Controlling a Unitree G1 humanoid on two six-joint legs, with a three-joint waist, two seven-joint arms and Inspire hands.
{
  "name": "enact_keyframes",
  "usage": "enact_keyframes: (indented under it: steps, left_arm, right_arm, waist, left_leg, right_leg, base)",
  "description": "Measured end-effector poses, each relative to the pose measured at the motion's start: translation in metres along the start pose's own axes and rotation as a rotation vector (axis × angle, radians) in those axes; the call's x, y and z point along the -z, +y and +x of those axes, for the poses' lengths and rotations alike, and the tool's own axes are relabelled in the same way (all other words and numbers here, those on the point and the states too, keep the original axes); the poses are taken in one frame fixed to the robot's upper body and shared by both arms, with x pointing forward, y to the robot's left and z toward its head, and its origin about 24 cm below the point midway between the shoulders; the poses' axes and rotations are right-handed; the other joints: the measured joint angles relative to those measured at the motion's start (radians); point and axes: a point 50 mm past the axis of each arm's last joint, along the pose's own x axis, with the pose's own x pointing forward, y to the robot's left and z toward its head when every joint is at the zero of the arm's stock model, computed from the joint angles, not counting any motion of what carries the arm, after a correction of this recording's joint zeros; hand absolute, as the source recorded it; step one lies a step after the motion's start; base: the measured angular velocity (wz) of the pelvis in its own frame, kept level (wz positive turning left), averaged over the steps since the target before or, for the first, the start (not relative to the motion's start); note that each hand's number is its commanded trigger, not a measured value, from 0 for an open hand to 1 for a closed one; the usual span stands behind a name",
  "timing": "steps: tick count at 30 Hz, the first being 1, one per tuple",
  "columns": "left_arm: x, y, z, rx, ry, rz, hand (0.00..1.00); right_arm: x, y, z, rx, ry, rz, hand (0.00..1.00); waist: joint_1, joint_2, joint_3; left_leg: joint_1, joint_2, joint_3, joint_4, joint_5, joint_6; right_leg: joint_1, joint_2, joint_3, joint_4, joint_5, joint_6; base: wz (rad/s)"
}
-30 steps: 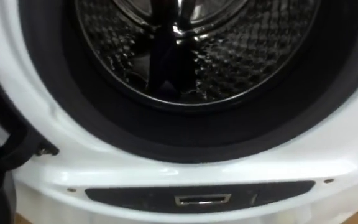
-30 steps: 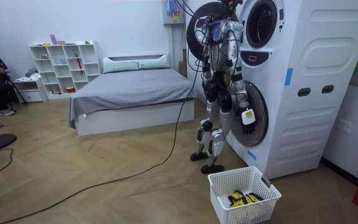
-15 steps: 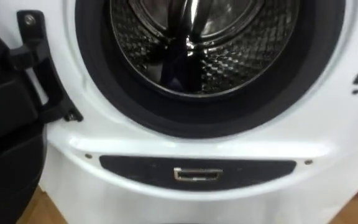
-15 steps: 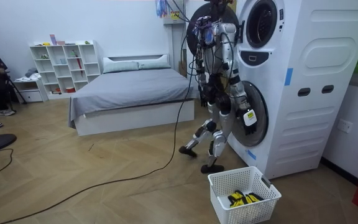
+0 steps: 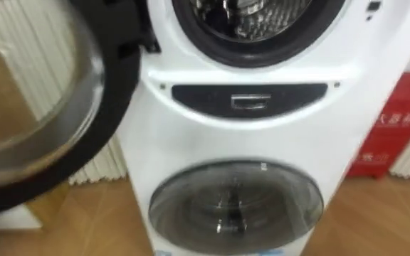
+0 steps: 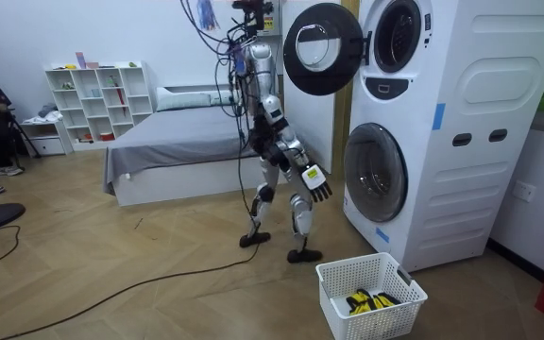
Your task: Pick clothes from washing machine
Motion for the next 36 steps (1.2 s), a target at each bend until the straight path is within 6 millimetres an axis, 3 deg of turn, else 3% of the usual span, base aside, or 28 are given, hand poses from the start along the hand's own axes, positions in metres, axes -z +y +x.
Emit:
enact_keyframes:
  steps: [1, 2, 3, 4, 5, 6, 7, 8, 10, 11, 15, 16, 17, 19, 21, 22, 23, 24, 25, 26, 27, 28, 29, 30, 31, 32, 34, 36]
  left_arm:
    - [-0.001, 0.0, 0.0, 0.001, -0.006, -0.001, 0.0]
    - [-0.002, -0.001, 0.0, 0.004, -0.015, 0.005, 0.0]
    - [-0.001, -0.001, 0.0, 0.005, -0.016, 0.005, 0.0]
    - [0.001, 0.0, -0.001, 0.002, -0.018, 0.003, 0.0]
    - [0.005, -0.001, -0.002, 0.005, -0.011, -0.008, 0.0]
    - [0.009, -0.001, -0.003, 0.008, 0.0, -0.015, 0.0]
    - [0.018, 0.003, -0.004, -0.007, 0.02, -0.045, 0.0]
    - [0.021, 0.012, -0.005, -0.042, 0.033, -0.088, 0.0]
    - [0.023, 0.021, -0.005, -0.085, 0.033, -0.108, 0.0]
    - [0.021, 0.018, -0.005, -0.083, 0.02, -0.119, 0.0]
    - [0.018, 0.017, -0.005, -0.087, -0.003, -0.194, 0.0]
    - [0.016, 0.017, -0.004, -0.086, -0.01, -0.205, 0.0]
    - [0.013, 0.015, -0.004, -0.081, -0.019, -0.222, 0.0]
    - [0.016, 0.015, -0.005, -0.082, -0.021, -0.228, 0.0]
    - [0.02, 0.015, -0.006, -0.085, -0.019, -0.236, 0.0]
    - [0.02, 0.015, -0.006, -0.089, -0.02, -0.239, 0.0]
    - [0.023, 0.016, -0.007, -0.093, -0.015, -0.24, 0.0]
    - [0.028, 0.015, -0.008, -0.094, -0.004, -0.242, 0.0]
    - [0.041, 0.014, -0.011, -0.098, 0.027, -0.245, 0.0]
    - [0.053, 0.014, -0.015, -0.112, 0.063, -0.248, 0.0]
    - [0.058, 0.014, -0.016, -0.118, 0.079, -0.252, 0.0]
    - [0.063, 0.014, -0.017, -0.13, 0.1, -0.273, 0.0]
    - [0.064, 0.015, -0.017, -0.147, 0.104, -0.291, 0.0]
    - [0.063, 0.016, -0.017, -0.156, 0.1, -0.312, 0.0]
    - [0.058, 0.022, -0.016, -0.19, 0.082, -0.354, 0.0]
    - [0.052, 0.025, -0.015, -0.217, 0.057, -0.388, 0.0]
    - [0.038, 0.022, -0.012, -0.215, 0.005, -0.41, 0.0]
    - [0.014, 0.034, -0.012, -0.245, -0.109, -0.505, 0.0]
  right_arm:
    - [0.001, -0.004, 0.0, 0.013, 0.004, -0.006, 0.0]
    - [0.007, -0.007, -0.002, 0.021, 0.019, -0.007, 0.0]
    - [0.013, -0.008, -0.003, 0.022, 0.031, -0.005, 0.0]
    - [0.021, -0.007, -0.005, 0.019, 0.049, 0.01, 0.0]
    - [0.019, -0.007, -0.004, 0.015, 0.052, -0.007, 0.0]
    - [0.014, -0.006, -0.002, 0.012, 0.043, -0.017, 0.0]
    - [-0.005, 0.001, 0.002, -0.014, -0.003, -0.037, 0.0]
    - [-0.019, 0.018, 0.004, -0.068, -0.049, -0.035, 0.0]
    - [-0.01, 0.027, 0.003, -0.108, -0.035, -0.027, 0.0]
    - [-0.01, 0.025, 0.003, -0.103, -0.034, -0.029, 0.0]
    - [-0.015, 0.02, 0.003, -0.083, -0.055, -0.04, 0.0]
    - [-0.016, 0.02, 0.003, -0.083, -0.058, -0.045, 0.0]
    - [-0.011, 0.019, 0.002, -0.08, -0.043, -0.047, 0.0]
    - [-0.006, 0.02, 0.002, -0.084, -0.028, -0.048, 0.0]
    - [-0.001, 0.018, 0.001, -0.082, -0.018, -0.068, 0.0]
    - [0.004, 0.018, 0.0, -0.083, -0.007, -0.076, 0.0]
    - [0.007, 0.017, -0.001, -0.087, -0.005, -0.098, 0.0]
    - [0.007, 0.016, -0.002, -0.088, -0.009, -0.11, 0.0]
    - [0.008, 0.017, -0.002, -0.087, -0.018, -0.118, 0.0]
    - [0.008, 0.018, -0.002, -0.091, -0.022, -0.123, 0.0]
    - [0.009, 0.019, -0.002, -0.093, -0.019, -0.123, 0.0]
    - [0.014, 0.019, -0.003, -0.09, -0.006, -0.122, 0.0]
    - [0.018, 0.018, -0.004, -0.086, 0.007, -0.112, 0.0]
    - [0.019, 0.017, -0.004, -0.082, 0.011, -0.108, 0.0]
    - [0.022, 0.02, -0.005, -0.084, 0.019, -0.099, 0.0]
    - [0.029, 0.019, -0.007, -0.083, 0.034, -0.084, 0.0]
    - [0.035, 0.008, -0.009, -0.048, 0.044, -0.052, 0.0]
    - [0.029, 0.004, -0.008, -0.024, 0.019, -0.028, 0.0]
  waist:
    - [-0.008, 0.003, -0.0021]
    - [-0.015, -0.005, -0.0027]
    - [-0.011, -0.016, -0.0065]
    - [0.001, -0.046, -0.0136]
    - [0.025, -0.055, -0.0137]
    - [0.039, -0.046, -0.0164]
    - [0.061, -0.023, -0.0215]
    - [0.064, -0.045, -0.0073]
    - [0.055, -0.089, -0.0082]
    - [0.077, -0.105, -0.005]
    - [0.122, -0.101, -0.0094]
    - [0.12, -0.101, -0.0114]
    - [0.117, -0.085, -0.0052]
    - [0.121, -0.077, -0.0002]
    - [0.117, -0.069, -0.0007]
    - [0.124, -0.074, -0.0038]
    - [0.129, -0.08, -0.0044]
    - [0.133, -0.079, -0.0037]
    - [0.14, -0.07, -0.0047]
    - [0.146, -0.056, -0.0045]
    - [0.146, -0.05, -0.0038]
    - [0.14, -0.041, -0.0032]
    - [0.131, -0.033, -0.0031]
    - [0.121, -0.023, -0.002]
    - [0.085, -0.038, 0.0005]
    - [0.059, -0.061, -0.0002]
    - [0.063, -0.049, -0.0021]
    - [0.08, -0.03, -0.0003]
  left_leg:
    - [-0.015, 0.024, 0.064, -0.002, 0.02, 0.002]
    - [-0.012, 0.039, 0.113, -0.021, 0.047, -0.013]
    - [-0.005, 0.041, 0.142, -0.036, 0.064, -0.019]
    - [0.007, 0.028, 0.183, -0.051, 0.086, -0.042]
    - [-0.008, -0.021, 0.163, -0.031, 0.098, -0.04]
    - [-0.023, -0.05, 0.13, -0.031, 0.095, -0.023]
    - [-0.077, -0.082, 0.069, -0.043, 0.103, 0.045]
    - [-0.105, -0.072, 0.094, -0.033, 0.118, 0.049]
    - [-0.1, -0.074, 0.119, -0.062, 0.154, 0.056]
    - [-0.104, -0.073, 0.151, -0.078, 0.173, 0.056]
    - [-0.168, -0.051, 0.197, -0.082, 0.214, 0.061]
    - [-0.193, -0.048, 0.197, -0.082, 0.23, 0.062]
    - [-0.205, -0.035, 0.192, -0.089, 0.251, 0.066]
    - [-0.214, -0.03, 0.182, -0.104, 0.283, 0.065]
    - [-0.224, -0.03, 0.156, -0.114, 0.319, 0.06]
    - [-0.224, -0.035, 0.14, -0.132, 0.343, 0.025]
    - [-0.229, -0.04, 0.093, -0.115, 0.351, -0.039]
    - [-0.237, -0.033, 0.064, -0.071, 0.337, -0.047]
    - [-0.239, -0.001, 0.029, 0.027, 0.283, -0.048]
    - [-0.209, 0.049, 0.025, 0.117, 0.215, -0.061]
    - [-0.185, 0.069, 0.019, 0.142, 0.186, -0.07]
    - [-0.134, 0.102, -0.004, 0.159, 0.137, -0.081]
    - [-0.108, 0.126, -0.007, 0.145, 0.097, -0.111]
    - [-0.104, 0.119, -0.022, 0.115, 0.083, -0.112]
    - [-0.098, 0.09, -0.054, 0.073, 0.077, -0.087]
    - [-0.095, 0.053, -0.086, 0.04, 0.092, -0.076]
    - [-0.091, 0.026, -0.107, 0.015, 0.105, -0.066]
    - [-0.08, -0.003, -0.11, -0.024, 0.13, -0.051]
  right_leg:
    - [0.012, -0.029, -0.012, 0.149, -0.101, 0.001]
    - [0.061, -0.06, -0.016, 0.269, -0.183, 0.005]
    - [0.093, -0.079, -0.016, 0.318, -0.216, 0.003]
    - [0.138, -0.099, -0.015, 0.365, -0.263, 0.01]
    - [0.137, -0.108, 0.007, 0.315, -0.28, 0.041]
    - [0.136, -0.098, 0.013, 0.276, -0.284, 0.052]
    - [0.144, -0.062, 0.015, 0.179, -0.299, 0.084]
    - [0.147, -0.061, -0.004, 0.236, -0.32, 0.054]
    - [0.242, -0.054, -0.031, 0.245, -0.357, 0.04]
    - [0.288, -0.039, -0.024, 0.214, -0.37, 0.039]
    - [0.369, -0.001, -0.039, -0.013, -0.385, 0.026]
    - [0.375, 0.009, -0.053, -0.082, -0.38, -0.002]
    - [0.374, 0.026, -0.062, -0.114, -0.352, -0.01]
    - [0.351, 0.036, -0.066, -0.122, -0.332, -0.02]
    - [0.346, 0.049, -0.08, -0.133, -0.316, -0.028]
    - [0.343, 0.042, -0.088, -0.149, -0.305, -0.041]
    - [0.342, 0.027, -0.118, -0.161, -0.285, -0.053]
    - [0.343, 0.023, -0.136, -0.164, -0.279, -0.053]
    - [0.352, 0.016, -0.175, -0.171, -0.265, -0.046]
    - [0.365, 0.007, -0.214, -0.174, -0.253, -0.037]
    - [0.372, 0.003, -0.233, -0.175, -0.248, -0.03]
    - [0.384, -0.01, -0.282, -0.171, -0.249, -0.012]
    - [0.381, -0.026, -0.332, -0.147, -0.259, 0.012]
    - [0.382, -0.033, -0.345, -0.128, -0.263, 0.02]
    - [0.374, -0.04, -0.348, -0.101, -0.268, 0.029]
    - [0.371, -0.032, -0.296, -0.111, -0.266, 0.031]
    - [0.37, -0.006, -0.217, -0.145, -0.261, 0.038]
    - [0.38, -0.008, -0.203, -0.177, -0.245, 0.04]
  base:
    - [1.03]
    - [1.18]
    - [1.14]
    - [0.61]
    - [0.18]
    - [-0.65]
    - [-1.09]
    - [-0.81]
    - [-0.18]
    - [-0.37]
    - [-0.46]
    - [0.0]
    - [0.14]
    - [0.14]
    - [0.26]
    - [0.16]
    - [0.0]
    - [-0.37]
    - [-0.8]
    - [-0.91]
    - [-0.87]
    - [-0.51]
    - [-0.32]
    - [0.18]
    - [0.7]
    - [0.85]
    - [0.57]
    - [0.24]
